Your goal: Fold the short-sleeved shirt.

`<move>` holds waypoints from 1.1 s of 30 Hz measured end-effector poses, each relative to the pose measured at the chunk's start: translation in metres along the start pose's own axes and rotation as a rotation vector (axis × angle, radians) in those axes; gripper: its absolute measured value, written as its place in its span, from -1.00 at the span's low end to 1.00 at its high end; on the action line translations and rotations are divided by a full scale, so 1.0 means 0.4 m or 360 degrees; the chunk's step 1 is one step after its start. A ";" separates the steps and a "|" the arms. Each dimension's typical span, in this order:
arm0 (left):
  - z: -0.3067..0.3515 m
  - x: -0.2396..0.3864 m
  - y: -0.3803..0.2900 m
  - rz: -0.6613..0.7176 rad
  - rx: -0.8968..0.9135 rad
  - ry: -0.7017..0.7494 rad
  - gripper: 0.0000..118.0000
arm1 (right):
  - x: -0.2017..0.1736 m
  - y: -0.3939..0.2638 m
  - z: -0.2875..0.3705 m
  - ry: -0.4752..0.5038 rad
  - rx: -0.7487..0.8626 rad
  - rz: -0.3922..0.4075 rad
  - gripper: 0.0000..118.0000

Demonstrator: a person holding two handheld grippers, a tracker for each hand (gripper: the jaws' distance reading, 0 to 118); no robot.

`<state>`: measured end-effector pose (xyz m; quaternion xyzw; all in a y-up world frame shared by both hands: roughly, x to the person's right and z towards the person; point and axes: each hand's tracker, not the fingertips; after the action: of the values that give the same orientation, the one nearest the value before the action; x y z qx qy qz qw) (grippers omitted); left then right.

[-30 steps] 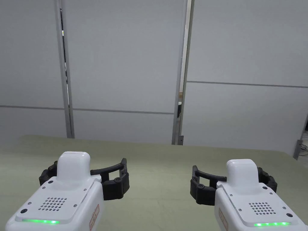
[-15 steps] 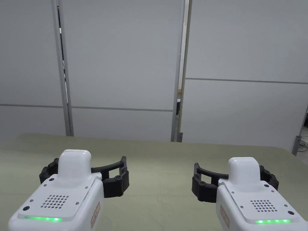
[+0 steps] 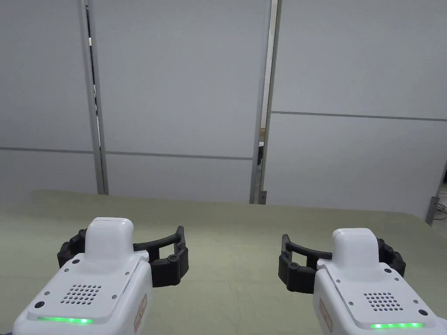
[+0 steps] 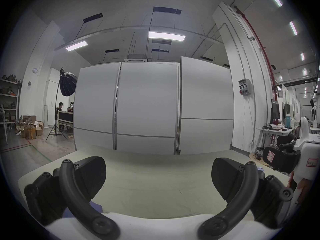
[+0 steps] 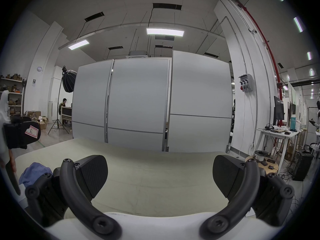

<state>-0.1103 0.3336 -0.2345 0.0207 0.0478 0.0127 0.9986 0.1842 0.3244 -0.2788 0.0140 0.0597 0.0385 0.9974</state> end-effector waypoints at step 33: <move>0.133 -0.278 0.052 -0.0041 0.0026 0.0461 -1.00 | -0.234 0.020 -0.049 0.0458 0.0016 -0.0047 -0.97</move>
<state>-0.2162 0.3491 -0.1701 0.0260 0.1919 0.0022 0.9811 0.0887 0.3256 -0.2869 0.0125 0.2024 0.0251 0.9789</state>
